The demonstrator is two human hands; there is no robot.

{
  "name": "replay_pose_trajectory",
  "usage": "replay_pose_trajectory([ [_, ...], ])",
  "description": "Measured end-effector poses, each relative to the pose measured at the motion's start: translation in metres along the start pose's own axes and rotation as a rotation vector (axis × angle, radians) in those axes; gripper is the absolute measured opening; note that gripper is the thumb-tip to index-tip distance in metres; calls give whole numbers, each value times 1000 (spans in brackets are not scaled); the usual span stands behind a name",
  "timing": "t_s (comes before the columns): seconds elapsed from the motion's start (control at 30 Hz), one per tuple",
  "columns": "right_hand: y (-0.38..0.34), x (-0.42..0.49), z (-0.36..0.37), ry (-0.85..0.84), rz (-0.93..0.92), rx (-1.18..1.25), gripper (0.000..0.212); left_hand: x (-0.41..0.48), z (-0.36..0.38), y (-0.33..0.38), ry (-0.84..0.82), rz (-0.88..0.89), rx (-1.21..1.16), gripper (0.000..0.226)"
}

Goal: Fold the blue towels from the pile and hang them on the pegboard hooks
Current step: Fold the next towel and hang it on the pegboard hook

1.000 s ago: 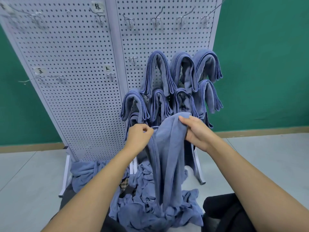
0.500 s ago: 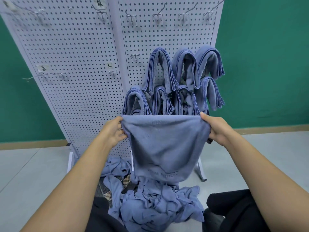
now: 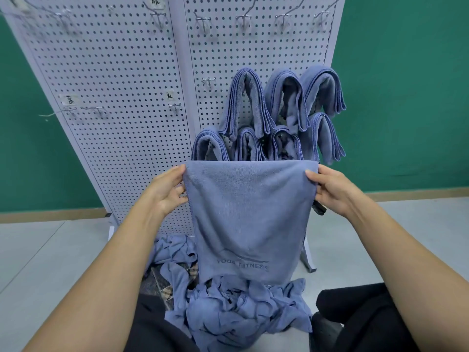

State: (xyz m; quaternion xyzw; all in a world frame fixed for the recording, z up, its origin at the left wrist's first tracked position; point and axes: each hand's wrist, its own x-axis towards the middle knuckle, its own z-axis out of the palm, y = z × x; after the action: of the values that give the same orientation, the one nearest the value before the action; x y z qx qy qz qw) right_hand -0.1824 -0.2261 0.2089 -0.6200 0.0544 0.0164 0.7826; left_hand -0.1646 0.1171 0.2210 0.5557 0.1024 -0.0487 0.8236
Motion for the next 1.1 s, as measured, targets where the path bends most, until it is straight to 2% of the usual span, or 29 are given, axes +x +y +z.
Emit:
replay_pose_trajectory([
  [0.07,0,1,0,-59,23,2,29,0,1,-1,-7,15,-53,36],
  [0.1,-1,1,1,-79,30,-4,31,-1,2,-2,-9,26,-70,38],
  [0.27,-1,-5,5,-38,18,-98,22,-3,4,-2,1,65,-34,14],
  [0.33,-2,-8,7,6,50,-191,24,-1,2,-4,44,81,117,16],
  [0.43,-3,-10,5,31,87,-264,22,3,-4,-7,212,210,481,20],
  [0.57,0,-9,4,151,43,-240,17,6,-8,-11,281,294,644,21],
  [0.63,1,-8,4,236,9,-235,15,6,-6,-9,293,285,629,14],
  [0.7,1,-7,3,277,-5,-234,14,4,-5,-7,305,247,514,9],
  [0.8,1,-8,4,265,-32,-254,11,1,-7,-4,260,179,365,11],
  [0.97,-1,-11,4,189,-78,-294,8,-5,-10,-1,142,139,348,4],
  [1.1,-2,-13,9,111,-119,-396,34,-9,-12,1,109,151,419,13],
])
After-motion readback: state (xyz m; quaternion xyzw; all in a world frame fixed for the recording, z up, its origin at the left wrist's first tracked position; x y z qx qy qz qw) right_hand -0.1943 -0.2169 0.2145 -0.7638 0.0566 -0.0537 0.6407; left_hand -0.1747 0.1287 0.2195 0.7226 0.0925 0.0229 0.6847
